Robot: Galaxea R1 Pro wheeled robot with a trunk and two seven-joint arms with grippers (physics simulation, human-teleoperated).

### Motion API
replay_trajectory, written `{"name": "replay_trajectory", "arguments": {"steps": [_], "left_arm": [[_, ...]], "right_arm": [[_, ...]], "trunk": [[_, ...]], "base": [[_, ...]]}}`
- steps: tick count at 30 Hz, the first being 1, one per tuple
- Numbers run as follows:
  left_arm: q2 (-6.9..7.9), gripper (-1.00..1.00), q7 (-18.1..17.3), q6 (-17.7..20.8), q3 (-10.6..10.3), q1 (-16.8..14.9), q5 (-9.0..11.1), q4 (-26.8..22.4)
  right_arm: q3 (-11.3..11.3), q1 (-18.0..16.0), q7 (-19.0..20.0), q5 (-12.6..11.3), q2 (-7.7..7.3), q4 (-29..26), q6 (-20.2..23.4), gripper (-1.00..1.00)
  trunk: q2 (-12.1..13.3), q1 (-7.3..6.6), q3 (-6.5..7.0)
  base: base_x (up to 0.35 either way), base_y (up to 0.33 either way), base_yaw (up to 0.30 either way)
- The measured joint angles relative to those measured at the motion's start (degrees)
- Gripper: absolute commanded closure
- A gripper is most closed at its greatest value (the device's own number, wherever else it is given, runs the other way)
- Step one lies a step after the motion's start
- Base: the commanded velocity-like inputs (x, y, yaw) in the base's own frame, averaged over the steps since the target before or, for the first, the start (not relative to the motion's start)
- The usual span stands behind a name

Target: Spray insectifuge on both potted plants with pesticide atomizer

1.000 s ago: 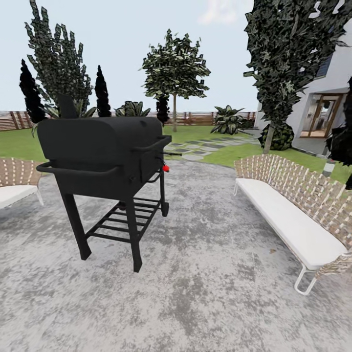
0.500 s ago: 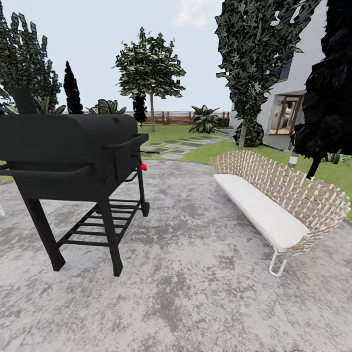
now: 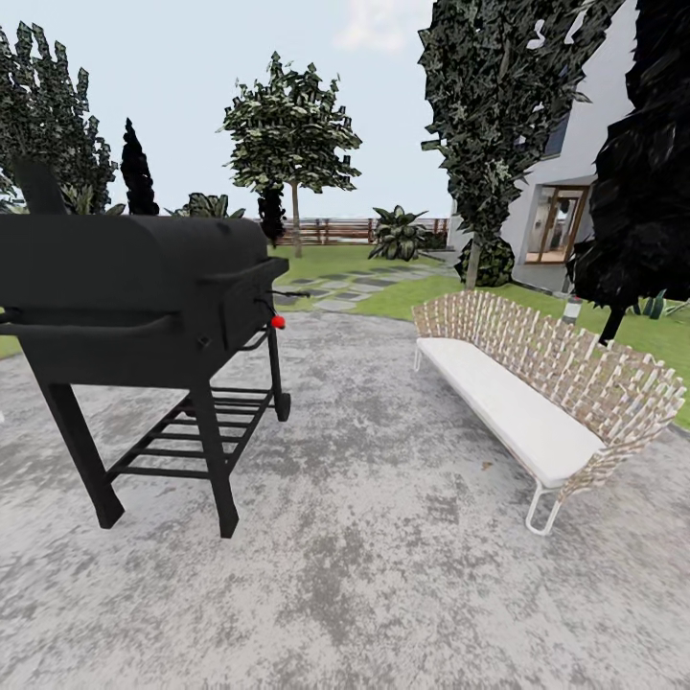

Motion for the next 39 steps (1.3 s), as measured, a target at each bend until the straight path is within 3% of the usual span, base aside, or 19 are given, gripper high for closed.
{"name": "replay_trajectory", "arguments": {"steps": [12,31,39], "left_arm": [[0.06,-1.0,0.0,0.0,0.1,0.0,0.0,0.0],[0.06,-1.0,0.0,0.0,0.1,0.0,0.0,0.1],[0.06,-1.0,0.0,0.0,0.1,0.0,0.1,0.1]], "right_arm": [[0.5,0.0,-0.3,-0.4,-0.04,-0.2,0.1,-1.0],[0.5,0.0,-0.3,-0.4,-0.09,-0.1,0.0,-1.0],[0.5,0.0,-0.3,-0.4,-0.08,-0.1,0.0,-1.0]], "trunk": [[-4.8,2.64,-2.2],[-12.4,6.81,-7.24],[-15.6,8.57,-8.79]], "base": [[0.0,0.0,0.0],[0.0,0.0,0.0],[0.0,0.0,-0.028]]}}
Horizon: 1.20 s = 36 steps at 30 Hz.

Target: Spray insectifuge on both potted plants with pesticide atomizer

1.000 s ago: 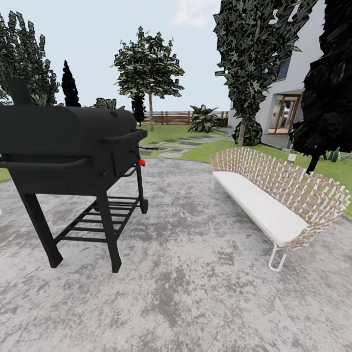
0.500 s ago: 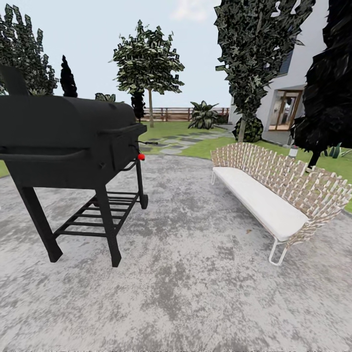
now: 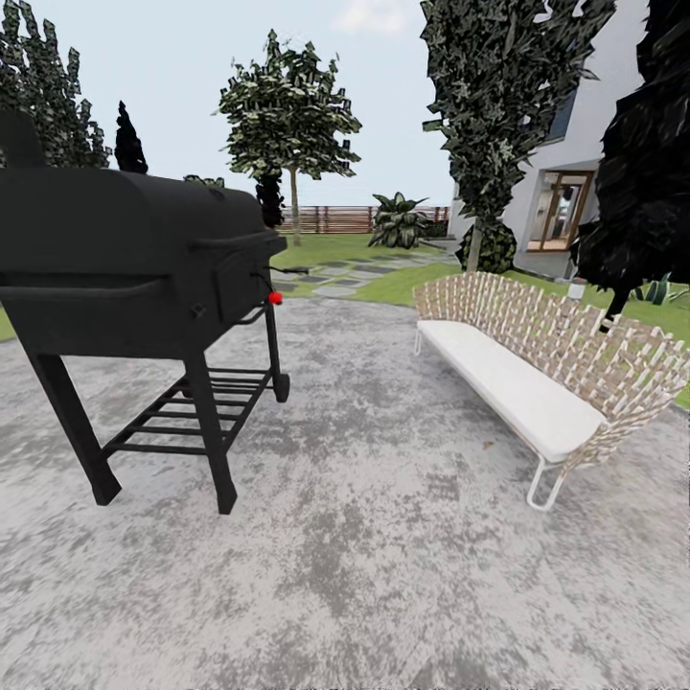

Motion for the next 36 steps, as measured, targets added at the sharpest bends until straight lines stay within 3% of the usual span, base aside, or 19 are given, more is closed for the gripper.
{"name": "replay_trajectory", "arguments": {"steps": [13,36], "left_arm": [[0.0,-1.0,0.0,0.0,0.0,0.0,0.0,0.0],[0.0,-1.0,0.0,0.0,0.0,0.0,0.0,0.0]], "right_arm": [[0.0,0.0,0.0,0.0,0.02,0.0,0.0,-1.0],[0.1,0.0,0.0,0.0,0.02,0.0,-0.1,-1.0]], "trunk": [[-5.2,2.86,-2.72],[-14.4,7.91,-7.11]], "base": [[0.0,0.0,-0.229],[0.0,0.0,0.039]]}}
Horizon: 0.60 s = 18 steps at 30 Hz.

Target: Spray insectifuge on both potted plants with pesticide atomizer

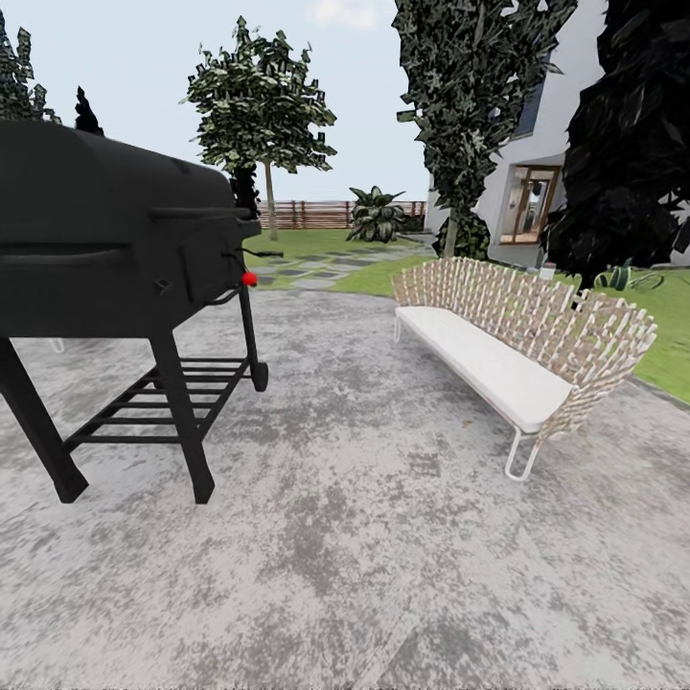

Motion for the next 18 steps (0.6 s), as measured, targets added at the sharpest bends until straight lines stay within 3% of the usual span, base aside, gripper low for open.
{"name": "replay_trajectory", "arguments": {"steps": [9,14,18], "left_arm": [[0.0,-1.0,0.0,0.0,0.0,0.0,0.0,0.0],[0.0,-1.0,0.0,0.0,0.0,0.1,0.2,0.0],[0.07,-1.0,0.0,0.0,0.2,0.1,0.5,-0.1]], "right_arm": [[-0.1,0.0,0.0,0.0,0.0,-0.1,0.0,-1.0],[0.0,0.0,0.0,0.1,-0.01,-0.1,0.1,-1.0],[0.0,0.0,0.0,0.2,-0.02,-0.1,0.1,-1.0]], "trunk": [[-3.6,1.98,-1.62],[-3.6,1.98,-1.62],[-3.6,1.96,-1.62]], "base": [[0.0,0.0,-0.136],[0.014,0.0,-0.012],[0.228,0.0,-0.001]]}}
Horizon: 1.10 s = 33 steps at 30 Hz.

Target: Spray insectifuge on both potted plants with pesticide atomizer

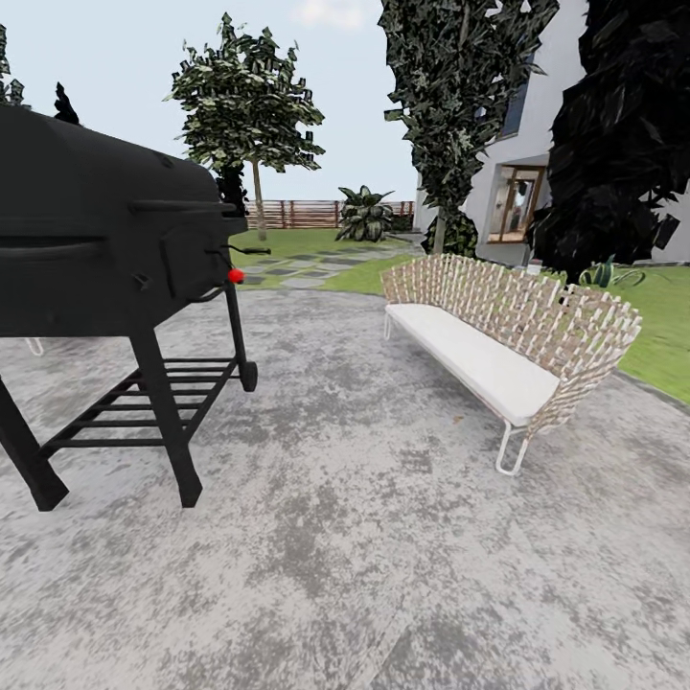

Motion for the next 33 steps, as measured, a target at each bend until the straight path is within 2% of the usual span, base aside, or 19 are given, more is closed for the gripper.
{"name": "replay_trajectory", "arguments": {"steps": [9,33], "left_arm": [[0.02,-1.0,0.0,0.0,-0.1,0.0,-0.5,0.1],[0.02,-1.0,0.0,0.0,0.0,0.0,-0.1,0.1]], "right_arm": [[0.1,0.0,-0.1,0.1,-0.01,0.1,-0.1,-1.0],[0.2,0.0,-0.1,0.1,0.03,0.4,-0.1,-1.0]], "trunk": [[0.0,-0.01,0.0],[0.0,-0.01,0.0]], "base": [[0.332,-0.01,0.0],[0.334,-0.1,0.0]]}}
